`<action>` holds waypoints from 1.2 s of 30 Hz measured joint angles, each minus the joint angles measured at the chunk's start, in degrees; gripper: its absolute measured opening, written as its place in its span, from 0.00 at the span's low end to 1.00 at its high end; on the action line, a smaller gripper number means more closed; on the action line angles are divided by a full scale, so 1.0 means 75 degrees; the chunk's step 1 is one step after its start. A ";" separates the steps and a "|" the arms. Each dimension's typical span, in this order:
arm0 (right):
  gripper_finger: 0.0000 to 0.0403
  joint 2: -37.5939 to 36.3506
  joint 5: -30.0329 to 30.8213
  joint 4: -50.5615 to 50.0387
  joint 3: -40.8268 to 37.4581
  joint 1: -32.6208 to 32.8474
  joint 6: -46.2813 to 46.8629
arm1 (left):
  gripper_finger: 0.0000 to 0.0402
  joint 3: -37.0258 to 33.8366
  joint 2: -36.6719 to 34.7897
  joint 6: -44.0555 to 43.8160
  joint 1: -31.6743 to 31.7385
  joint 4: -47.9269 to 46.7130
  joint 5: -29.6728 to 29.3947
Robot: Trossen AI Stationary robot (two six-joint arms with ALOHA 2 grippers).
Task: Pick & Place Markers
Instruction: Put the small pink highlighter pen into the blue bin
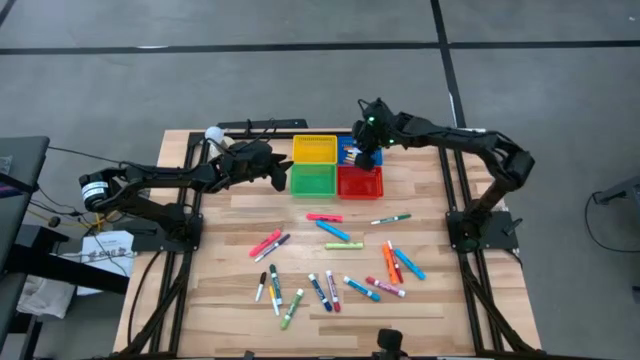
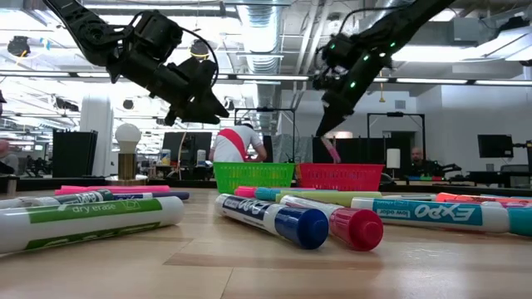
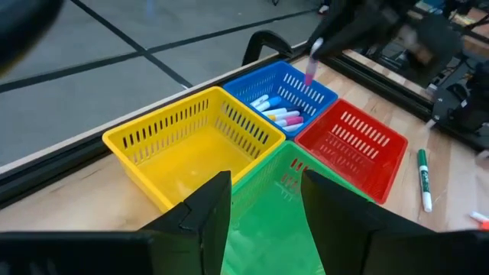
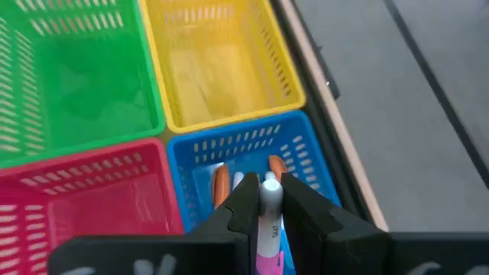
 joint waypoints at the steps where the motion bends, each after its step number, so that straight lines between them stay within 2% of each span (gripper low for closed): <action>1: 0.09 0.0156 0.0064 -0.0023 0.0093 0.0020 -0.0036 | 0.40 0.0000 0.0000 -0.0020 0.0000 0.0003 0.0001; 8: 0.11 0.1277 0.0193 -0.0882 0.1241 0.0078 -0.0696 | 0.40 0.0000 0.0000 -0.0020 -0.0003 0.0041 0.0000; 18: 0.10 0.2422 0.0873 -0.2206 0.2543 0.0204 -0.1480 | 0.40 0.0000 0.0000 -0.0019 0.0000 0.0095 0.0000; 27: 0.11 0.2478 0.0881 -0.2554 0.2591 0.0126 -0.1620 | 0.40 0.0000 0.0000 -0.0005 0.0000 0.0141 0.0000; 36: 0.11 0.3015 0.0752 -0.2463 0.2619 0.0155 -0.1550 | 0.40 0.0000 0.0000 0.0012 0.0000 0.0194 -0.0001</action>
